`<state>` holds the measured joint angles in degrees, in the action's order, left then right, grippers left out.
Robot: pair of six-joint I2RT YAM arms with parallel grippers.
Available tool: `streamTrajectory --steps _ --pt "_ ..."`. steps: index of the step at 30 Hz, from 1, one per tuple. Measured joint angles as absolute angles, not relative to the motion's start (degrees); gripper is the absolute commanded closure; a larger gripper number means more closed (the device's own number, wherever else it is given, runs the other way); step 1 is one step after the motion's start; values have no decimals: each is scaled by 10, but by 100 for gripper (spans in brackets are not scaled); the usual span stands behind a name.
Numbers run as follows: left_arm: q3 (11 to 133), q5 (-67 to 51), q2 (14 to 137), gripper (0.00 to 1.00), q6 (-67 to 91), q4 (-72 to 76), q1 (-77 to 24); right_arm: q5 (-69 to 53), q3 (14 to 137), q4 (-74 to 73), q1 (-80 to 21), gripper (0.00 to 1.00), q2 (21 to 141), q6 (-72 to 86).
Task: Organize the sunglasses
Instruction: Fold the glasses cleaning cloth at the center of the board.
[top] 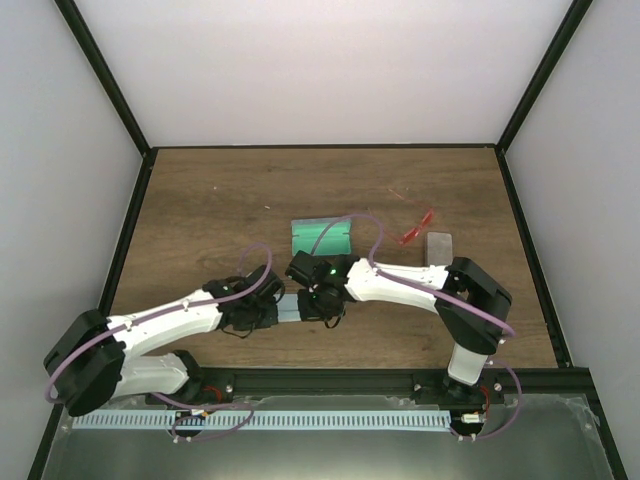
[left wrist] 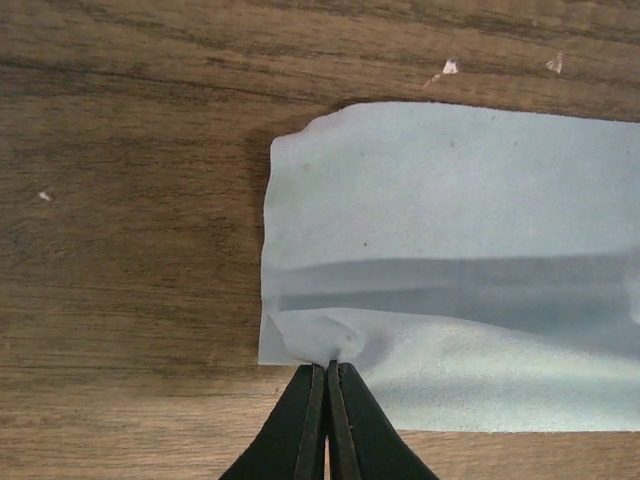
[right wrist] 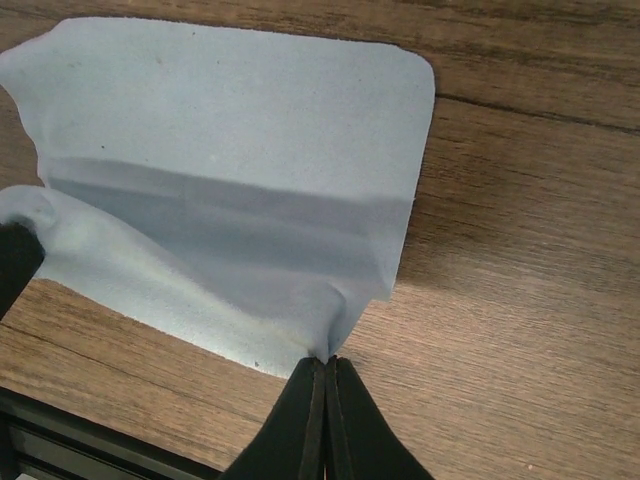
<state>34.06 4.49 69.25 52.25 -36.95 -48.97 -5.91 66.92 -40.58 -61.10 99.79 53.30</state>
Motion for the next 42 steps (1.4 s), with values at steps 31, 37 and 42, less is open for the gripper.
streamTrajectory --steps 31,37,42 --pt "370 50 701 95 499 -367 -476 -79 635 -391 -605 99 989 528" --pt "365 49 690 95 499 -369 -476 -79 631 -383 -622 99 989 545" --pt "354 48 679 95 499 -372 -476 -79 631 -382 -625 99 989 551"
